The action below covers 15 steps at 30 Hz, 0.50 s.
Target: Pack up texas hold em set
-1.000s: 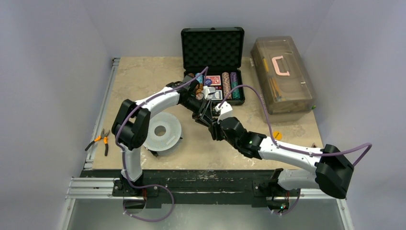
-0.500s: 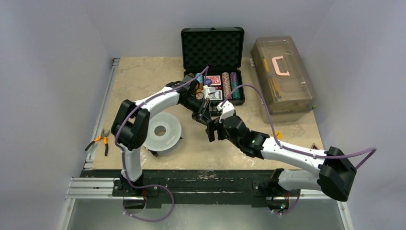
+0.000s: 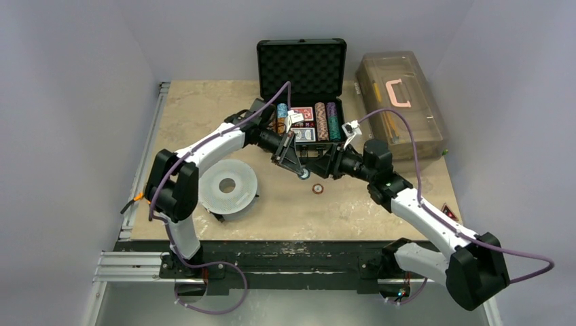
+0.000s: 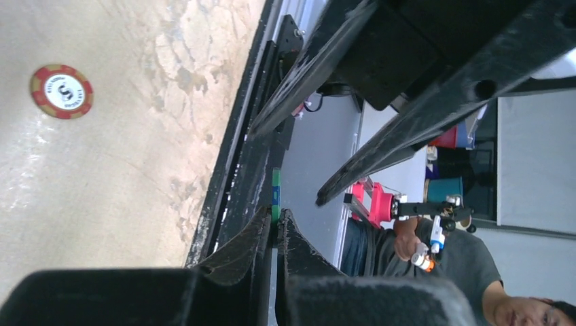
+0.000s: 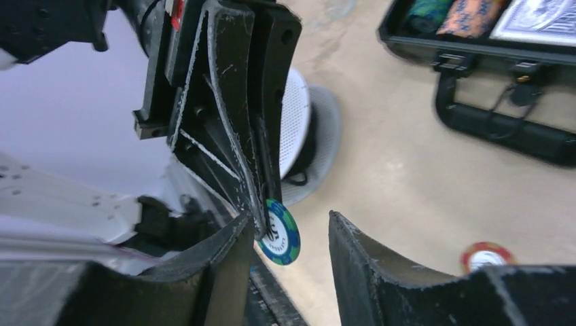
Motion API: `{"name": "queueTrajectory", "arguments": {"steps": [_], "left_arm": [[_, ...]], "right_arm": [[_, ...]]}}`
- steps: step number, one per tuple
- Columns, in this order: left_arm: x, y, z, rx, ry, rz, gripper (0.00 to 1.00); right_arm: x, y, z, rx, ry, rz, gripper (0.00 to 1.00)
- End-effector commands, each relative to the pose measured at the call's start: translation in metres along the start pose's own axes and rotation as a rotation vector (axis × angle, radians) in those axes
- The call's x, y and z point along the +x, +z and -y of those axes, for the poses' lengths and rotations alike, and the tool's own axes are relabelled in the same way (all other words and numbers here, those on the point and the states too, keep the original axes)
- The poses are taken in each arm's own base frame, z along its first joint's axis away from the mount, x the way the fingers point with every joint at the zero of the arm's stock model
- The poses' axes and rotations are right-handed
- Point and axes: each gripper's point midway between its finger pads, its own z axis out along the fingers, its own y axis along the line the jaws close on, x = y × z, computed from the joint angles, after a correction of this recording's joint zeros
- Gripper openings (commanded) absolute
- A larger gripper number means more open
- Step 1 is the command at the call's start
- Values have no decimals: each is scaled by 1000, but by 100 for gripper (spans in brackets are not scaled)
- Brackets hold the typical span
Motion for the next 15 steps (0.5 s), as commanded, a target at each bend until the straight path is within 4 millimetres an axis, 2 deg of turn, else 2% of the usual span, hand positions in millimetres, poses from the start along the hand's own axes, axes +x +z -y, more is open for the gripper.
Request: {"name": "queueTrajectory", "arguments": {"steps": [1, 6, 11, 15], "left_arm": [[2, -4, 33, 97, 138, 3, 0], [5, -3, 43, 124, 176, -1, 0], [6, -3, 46, 121, 191, 2, 0], [6, -4, 47, 120, 197, 4, 0]], "right_arm": [[12, -5, -40, -256, 92, -96, 42], [18, -6, -36, -254, 97, -108, 39], [27, -9, -39, -294, 113, -137, 29], [31, -13, -40, -310, 121, -140, 29]]}}
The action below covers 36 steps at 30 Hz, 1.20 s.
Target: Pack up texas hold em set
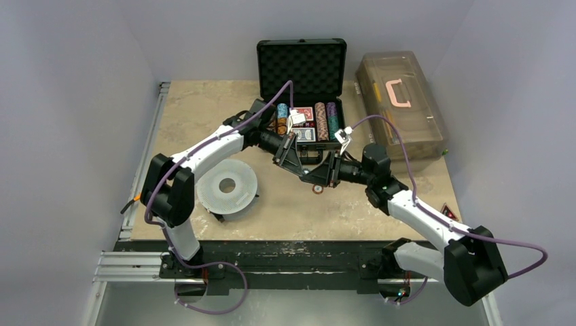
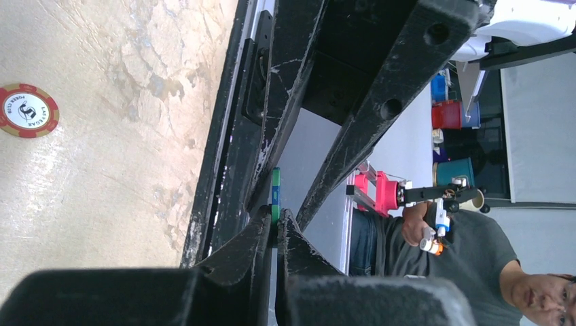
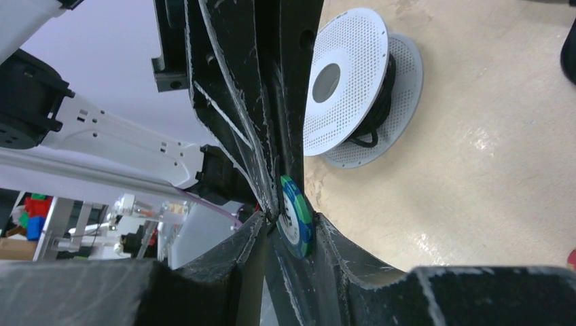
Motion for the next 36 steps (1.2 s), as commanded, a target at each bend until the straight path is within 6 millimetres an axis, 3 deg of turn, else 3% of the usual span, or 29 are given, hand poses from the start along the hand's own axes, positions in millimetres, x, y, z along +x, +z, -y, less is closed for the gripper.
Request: {"name": "queueTrajectory", "arguments": {"steps": [1, 6, 15, 19, 21, 22, 27, 29, 30, 33, 36], "left_arm": [[-4, -4, 23, 51, 110, 15, 0], [-3, -5, 25, 60, 116, 12, 0], [0, -3, 29, 81, 126, -1, 0], [1, -1, 30, 86, 128, -8, 0], [2, -1, 32, 88, 132, -8, 0], [2, -2, 33, 85, 135, -7, 5], [-4, -17, 36, -57, 205, 53, 45], [-18, -40, 24, -204, 223, 159, 82], [-24, -54, 14, -301, 216, 222, 90], [-45, -107, -9, -577, 194, 448, 94], [-47, -149, -19, -820, 219, 579, 94]], "right_arm": [[3, -6, -14, -75, -14, -1, 30], [-1, -13, -17, -90, -6, 26, 33], [-11, -17, -24, -131, 6, 66, 31], [-12, -16, -25, -134, 3, 64, 22], [-13, -15, -24, -131, 4, 65, 9], [-13, -15, -23, -125, 6, 66, 0], [-21, -18, -1, 45, -11, 111, 0], [-36, -27, 20, 221, -24, 179, 0], [-42, -34, 34, 326, -16, 211, 0], [-62, -49, 57, 531, 3, 284, 0], [-77, -46, 66, 614, 12, 266, 0]]}}
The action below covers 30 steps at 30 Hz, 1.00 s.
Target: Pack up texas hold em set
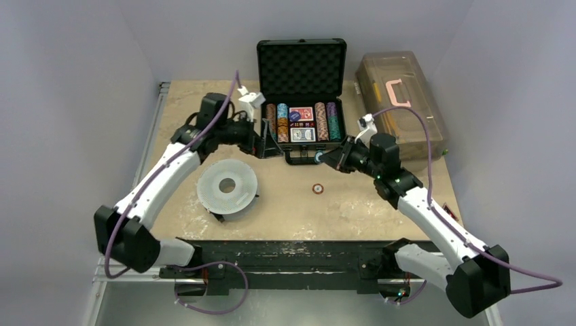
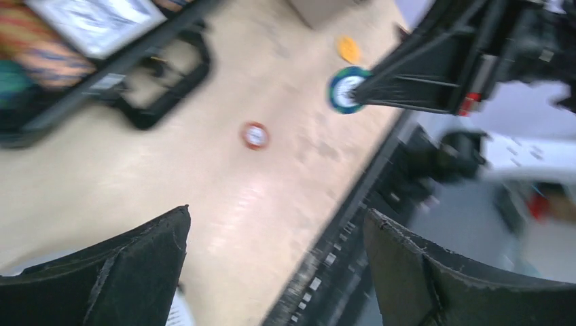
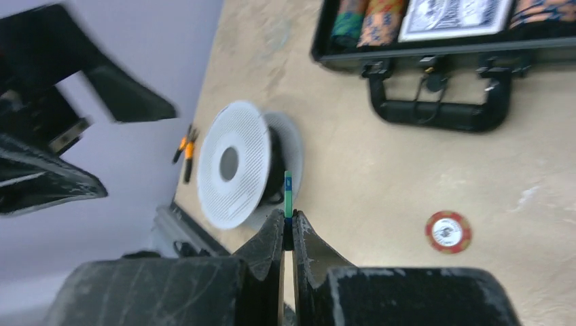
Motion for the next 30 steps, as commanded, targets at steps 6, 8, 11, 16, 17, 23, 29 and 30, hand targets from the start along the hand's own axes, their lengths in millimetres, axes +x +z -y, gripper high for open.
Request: {"name": "queueTrajectory", "arguments": {"steps": [6, 8, 11, 16, 17, 23, 29, 30], "left_arm": [[-49, -92, -52, -594, 158, 420, 93], [-53, -108, -48, -626, 180, 497, 93], [-55, -133, -45, -692, 196, 604, 92], [-53, -169, -43, -793, 203, 746, 92], [-52, -173, -42, -803, 206, 761, 92], [-51, -185, -37, -814, 204, 816, 91], [-49, -196, -36, -837, 188, 864, 91], [-49, -197, -36, -842, 187, 868, 91]], "right_arm": [[-46, 57, 26, 259, -431, -59, 0], [-43, 87, 25, 268, -603, -89, 0], [-32, 130, 12, 198, -843, -136, 0], [-24, 179, 0, 28, -1076, -193, 0], [-27, 186, 1, 23, -1115, -192, 0], [-36, 209, 2, 1, -1269, -222, 0], [-26, 231, 11, -54, -1364, -326, 0], [-23, 235, 15, -56, -1368, -343, 0]]}}
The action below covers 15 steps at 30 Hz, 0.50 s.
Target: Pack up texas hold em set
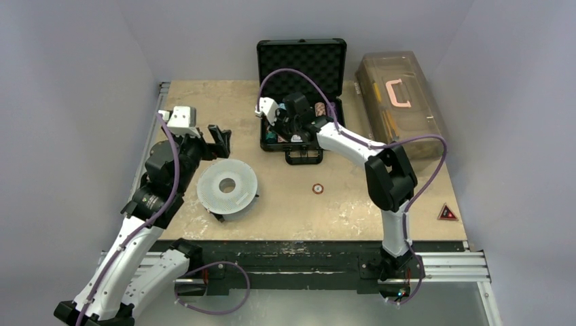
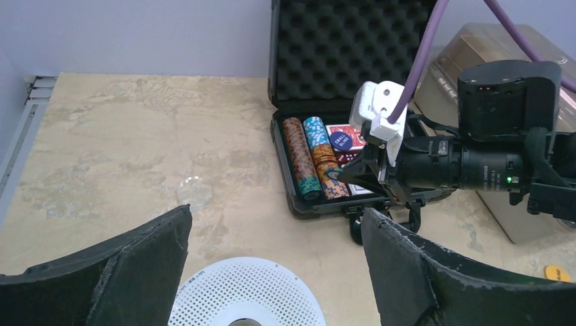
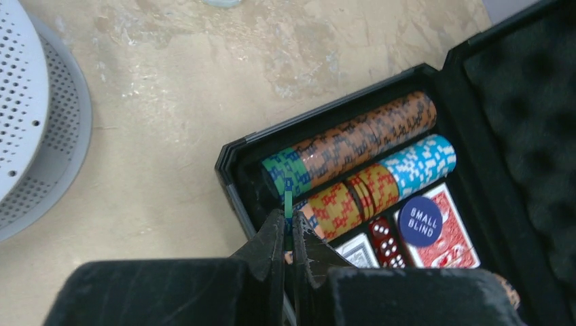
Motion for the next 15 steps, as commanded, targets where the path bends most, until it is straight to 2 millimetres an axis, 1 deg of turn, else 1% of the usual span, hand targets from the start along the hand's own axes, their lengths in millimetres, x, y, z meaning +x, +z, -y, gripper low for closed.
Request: {"name": "queueTrajectory", "arguments": {"steps": [1, 5, 9, 15], "left_arm": [[-16, -3, -6, -36, -20, 74, 91], [-16, -3, -6, -37, -24, 72, 91], [-15, -2, -6, -39, -25, 70, 91], [-13, 0, -4, -32, -27, 59, 91]], "right_arm": [[-11, 10, 3, -60, -128, 2, 2], [-7, 22, 2, -77, -162, -29, 3], [3, 31, -1, -86, -194, -79, 0], [5, 37, -3, -80, -206, -81, 0]]}}
